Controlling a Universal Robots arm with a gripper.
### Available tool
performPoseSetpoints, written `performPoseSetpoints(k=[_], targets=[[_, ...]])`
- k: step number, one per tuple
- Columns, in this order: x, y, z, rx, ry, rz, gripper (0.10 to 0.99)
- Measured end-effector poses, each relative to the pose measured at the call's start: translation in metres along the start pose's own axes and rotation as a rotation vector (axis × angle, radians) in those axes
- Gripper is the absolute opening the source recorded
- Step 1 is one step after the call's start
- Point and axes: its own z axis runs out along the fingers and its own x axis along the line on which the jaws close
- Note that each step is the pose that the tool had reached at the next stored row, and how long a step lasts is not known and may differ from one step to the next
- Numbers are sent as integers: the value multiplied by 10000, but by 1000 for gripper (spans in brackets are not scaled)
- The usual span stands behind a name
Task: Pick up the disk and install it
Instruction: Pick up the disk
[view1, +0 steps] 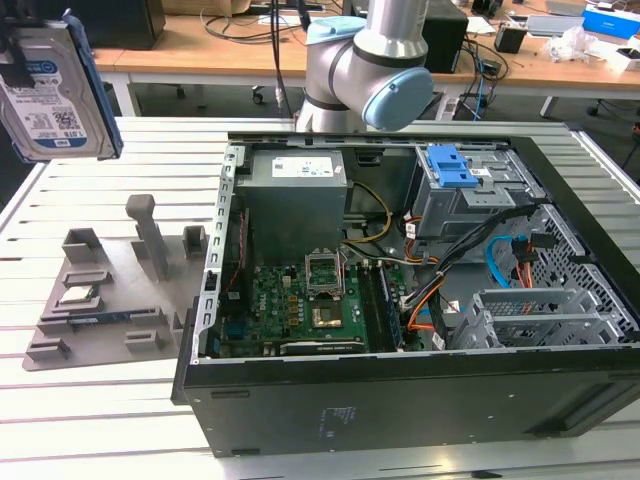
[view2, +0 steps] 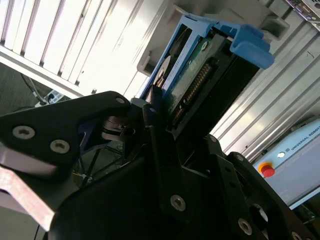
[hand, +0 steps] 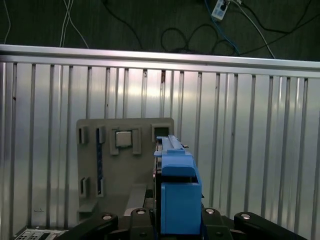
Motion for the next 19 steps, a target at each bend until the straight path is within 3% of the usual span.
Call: performPoseSetpoints(k=[11, 19], targets=[[-5, -12, -308, -3, 0, 0, 361], [-8, -18, -490, -6, 0, 0, 361]])
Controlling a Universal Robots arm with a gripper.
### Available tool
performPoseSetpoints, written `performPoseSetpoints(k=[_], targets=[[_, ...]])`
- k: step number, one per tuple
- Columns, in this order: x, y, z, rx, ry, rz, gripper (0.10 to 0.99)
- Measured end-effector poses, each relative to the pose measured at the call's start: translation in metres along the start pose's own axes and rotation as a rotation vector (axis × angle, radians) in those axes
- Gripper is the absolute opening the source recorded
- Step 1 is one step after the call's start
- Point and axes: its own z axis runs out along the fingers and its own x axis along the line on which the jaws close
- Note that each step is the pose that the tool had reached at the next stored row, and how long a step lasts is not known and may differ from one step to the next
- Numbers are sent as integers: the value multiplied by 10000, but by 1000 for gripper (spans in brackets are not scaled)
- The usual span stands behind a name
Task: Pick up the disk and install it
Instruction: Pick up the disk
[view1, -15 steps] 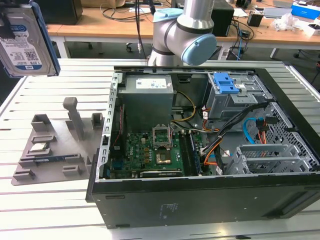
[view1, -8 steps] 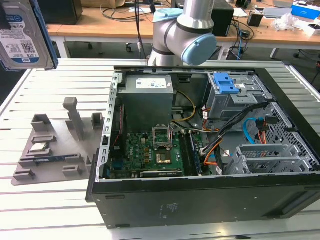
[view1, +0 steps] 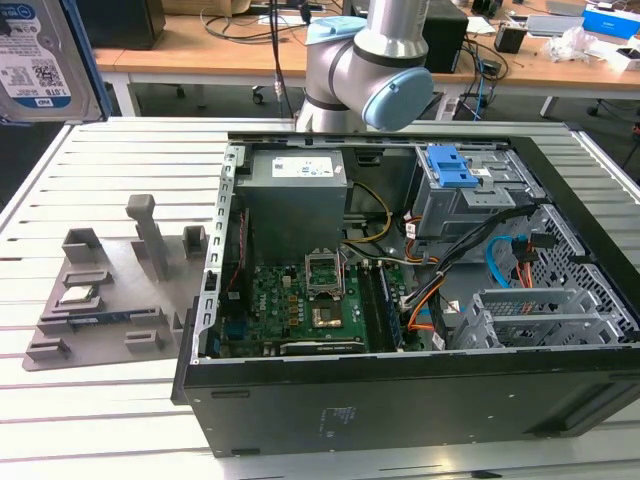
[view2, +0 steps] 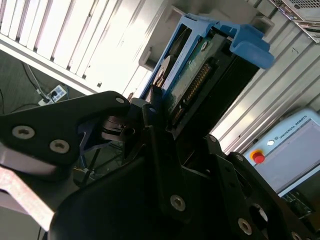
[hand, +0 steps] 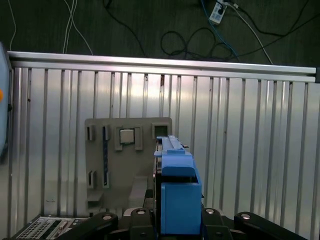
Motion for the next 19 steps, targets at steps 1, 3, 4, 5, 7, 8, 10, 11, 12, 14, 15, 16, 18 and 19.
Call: performPoseSetpoints(k=[1, 3, 4, 5, 7, 8, 10, 11, 12, 14, 15, 16, 18, 19], targets=[[0, -1, -19, 0, 0, 0, 361], [-1, -2, -57, 0, 0, 0, 361], [-1, -2, -75, -1, 0, 0, 361], [-1, -3, -92, 0, 0, 0, 361], [-2, -5, -154, -1, 0, 0, 361], [-2, -5, -185, -1, 0, 0, 361], [-3, -7, -220, -2, -1, 0, 361], [-3, -7, -239, -1, -1, 0, 361], [-3, -8, -256, -1, -1, 0, 361], [-4, -9, -289, -2, 0, 0, 361], [-4, -10, -313, -2, 0, 0, 361], [-4, -10, -330, -3, 0, 0, 361], [-5, -11, -363, -2, 0, 0, 361], [-5, -11, -376, -3, -1, 0, 361]])
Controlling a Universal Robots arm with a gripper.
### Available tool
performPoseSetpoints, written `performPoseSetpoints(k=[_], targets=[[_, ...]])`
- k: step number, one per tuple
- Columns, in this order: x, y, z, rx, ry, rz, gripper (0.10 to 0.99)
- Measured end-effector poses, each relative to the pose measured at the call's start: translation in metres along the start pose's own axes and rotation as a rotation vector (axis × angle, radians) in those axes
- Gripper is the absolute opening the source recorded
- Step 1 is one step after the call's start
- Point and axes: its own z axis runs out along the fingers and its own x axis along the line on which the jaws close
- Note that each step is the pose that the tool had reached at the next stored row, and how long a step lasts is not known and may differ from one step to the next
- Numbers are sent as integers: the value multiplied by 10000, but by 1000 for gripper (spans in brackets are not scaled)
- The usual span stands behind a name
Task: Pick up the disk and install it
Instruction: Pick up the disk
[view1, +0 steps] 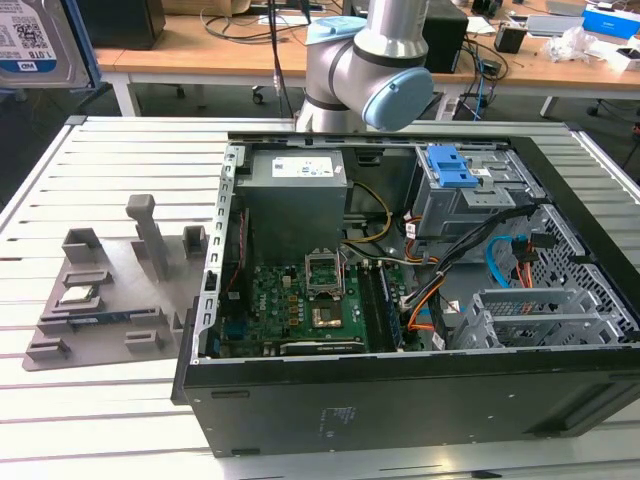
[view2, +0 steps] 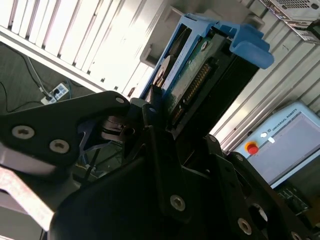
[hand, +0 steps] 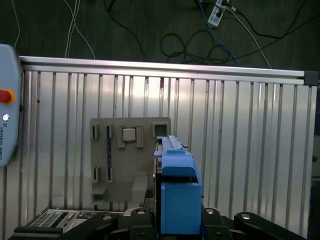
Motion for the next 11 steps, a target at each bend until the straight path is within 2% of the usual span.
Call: performPoseSetpoints(k=[6, 7, 11], targets=[[-1, -3, -106, 0, 0, 0, 361], [-2, -4, -151, -2, 1, 0, 361], [-2, -4, -157, -1, 0, 0, 361]])
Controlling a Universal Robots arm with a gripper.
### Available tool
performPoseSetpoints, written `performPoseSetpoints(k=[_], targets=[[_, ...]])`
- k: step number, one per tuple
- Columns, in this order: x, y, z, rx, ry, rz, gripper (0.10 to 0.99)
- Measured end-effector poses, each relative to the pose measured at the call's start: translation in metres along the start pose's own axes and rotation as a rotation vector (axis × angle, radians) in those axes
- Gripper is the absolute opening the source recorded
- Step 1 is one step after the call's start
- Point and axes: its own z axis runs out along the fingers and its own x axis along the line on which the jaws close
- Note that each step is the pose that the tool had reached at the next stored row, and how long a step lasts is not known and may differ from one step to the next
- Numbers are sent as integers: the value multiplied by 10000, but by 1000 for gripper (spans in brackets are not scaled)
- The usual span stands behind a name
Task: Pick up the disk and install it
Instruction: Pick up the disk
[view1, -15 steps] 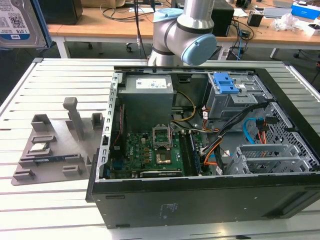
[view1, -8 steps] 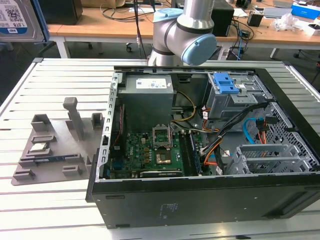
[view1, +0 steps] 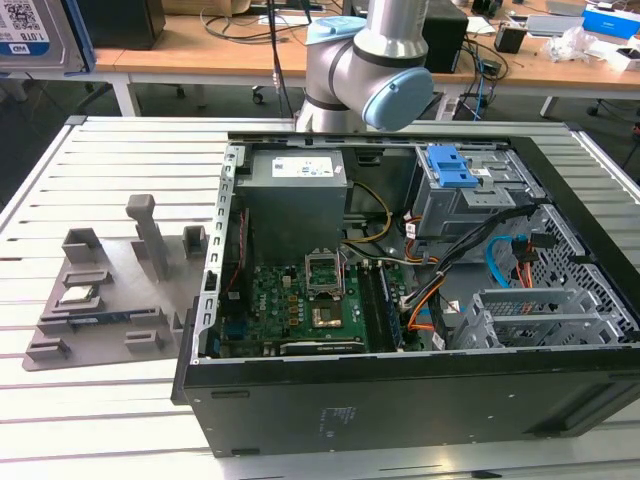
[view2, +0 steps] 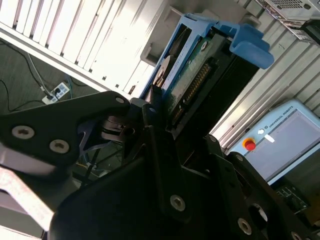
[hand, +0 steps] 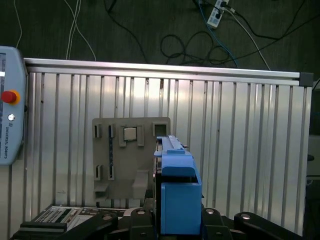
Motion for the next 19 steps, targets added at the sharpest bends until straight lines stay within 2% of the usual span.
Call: performPoseSetpoints(k=[6, 7, 10, 15, 17, 19], targets=[[2, -16, -1, -1, -1, -3, 361], [4, -89, 0, 0, -1, 0, 361], [10, -250, 0, -2, 0, 0, 361], [16, -461, 1, -3, 4, 0, 361], [19, -586, 3, -9, 6, -2, 361], [22, -673, 3, -22, 7, -2, 361]])
